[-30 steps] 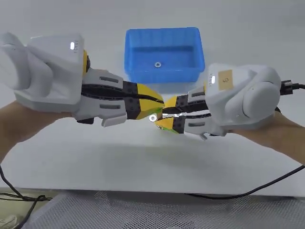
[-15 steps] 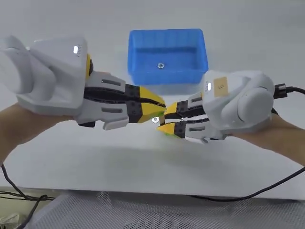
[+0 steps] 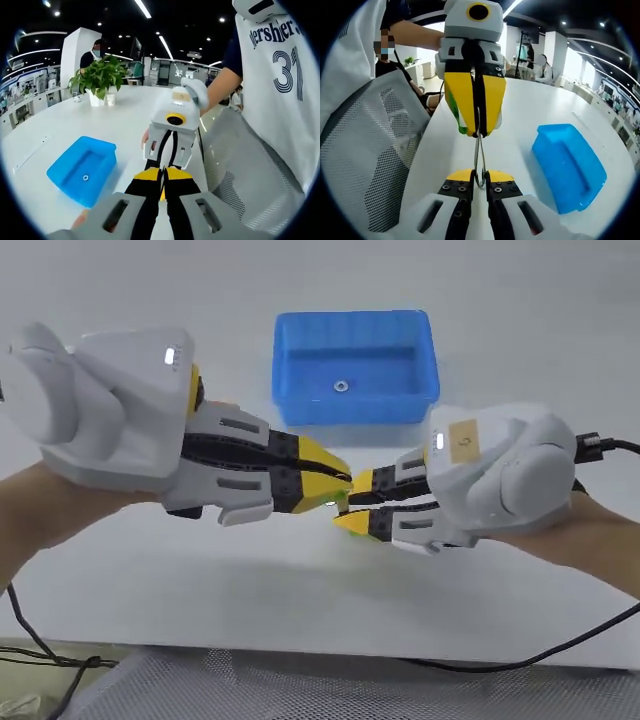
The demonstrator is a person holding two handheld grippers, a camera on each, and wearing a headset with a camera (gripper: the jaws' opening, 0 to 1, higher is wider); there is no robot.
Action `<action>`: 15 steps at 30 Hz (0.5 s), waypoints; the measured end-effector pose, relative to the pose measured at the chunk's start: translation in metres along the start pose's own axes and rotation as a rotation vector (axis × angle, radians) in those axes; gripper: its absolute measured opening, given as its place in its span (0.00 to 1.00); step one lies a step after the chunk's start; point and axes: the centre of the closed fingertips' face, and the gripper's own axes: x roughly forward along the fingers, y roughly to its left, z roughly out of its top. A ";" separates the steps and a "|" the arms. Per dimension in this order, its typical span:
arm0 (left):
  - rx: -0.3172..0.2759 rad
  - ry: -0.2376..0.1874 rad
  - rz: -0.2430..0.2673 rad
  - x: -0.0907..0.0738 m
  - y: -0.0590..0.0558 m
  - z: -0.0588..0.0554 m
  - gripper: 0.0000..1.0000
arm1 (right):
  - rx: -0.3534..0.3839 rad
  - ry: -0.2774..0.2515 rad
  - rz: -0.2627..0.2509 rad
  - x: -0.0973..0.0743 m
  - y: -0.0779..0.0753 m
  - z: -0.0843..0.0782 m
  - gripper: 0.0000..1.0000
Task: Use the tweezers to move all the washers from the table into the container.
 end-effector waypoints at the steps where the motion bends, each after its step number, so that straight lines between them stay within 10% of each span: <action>1: 0.005 0.000 -0.002 -0.001 -0.002 0.001 0.06 | 0.004 -0.004 -0.001 -0.001 0.000 0.002 0.10; 15: 0.058 -0.017 -0.001 -0.016 0.003 0.030 0.06 | -0.040 -0.041 -0.073 -0.019 -0.015 0.029 0.10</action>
